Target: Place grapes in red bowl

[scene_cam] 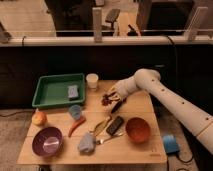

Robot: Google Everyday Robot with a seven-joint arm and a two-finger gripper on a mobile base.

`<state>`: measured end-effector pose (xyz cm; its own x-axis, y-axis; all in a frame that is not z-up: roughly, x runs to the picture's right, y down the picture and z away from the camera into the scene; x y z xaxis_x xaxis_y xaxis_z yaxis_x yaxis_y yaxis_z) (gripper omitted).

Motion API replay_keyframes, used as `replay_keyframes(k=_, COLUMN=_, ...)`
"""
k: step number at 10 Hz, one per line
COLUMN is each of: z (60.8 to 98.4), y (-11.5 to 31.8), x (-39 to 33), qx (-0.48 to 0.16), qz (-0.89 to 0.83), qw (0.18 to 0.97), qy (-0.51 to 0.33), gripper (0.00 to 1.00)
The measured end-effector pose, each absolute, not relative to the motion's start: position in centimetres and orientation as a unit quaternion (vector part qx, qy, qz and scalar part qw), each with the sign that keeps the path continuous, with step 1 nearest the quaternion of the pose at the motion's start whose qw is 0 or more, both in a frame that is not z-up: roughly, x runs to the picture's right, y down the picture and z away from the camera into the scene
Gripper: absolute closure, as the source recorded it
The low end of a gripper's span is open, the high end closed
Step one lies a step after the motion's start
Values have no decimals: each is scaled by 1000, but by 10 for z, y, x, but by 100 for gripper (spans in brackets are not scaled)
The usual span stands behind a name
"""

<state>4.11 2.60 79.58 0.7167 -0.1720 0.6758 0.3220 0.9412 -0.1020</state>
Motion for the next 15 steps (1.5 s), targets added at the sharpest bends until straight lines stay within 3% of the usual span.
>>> replay_keyframes(k=15, z=728, y=81, x=129, qx=-224, qz=-190, qw=896, qy=-333, gripper=100)
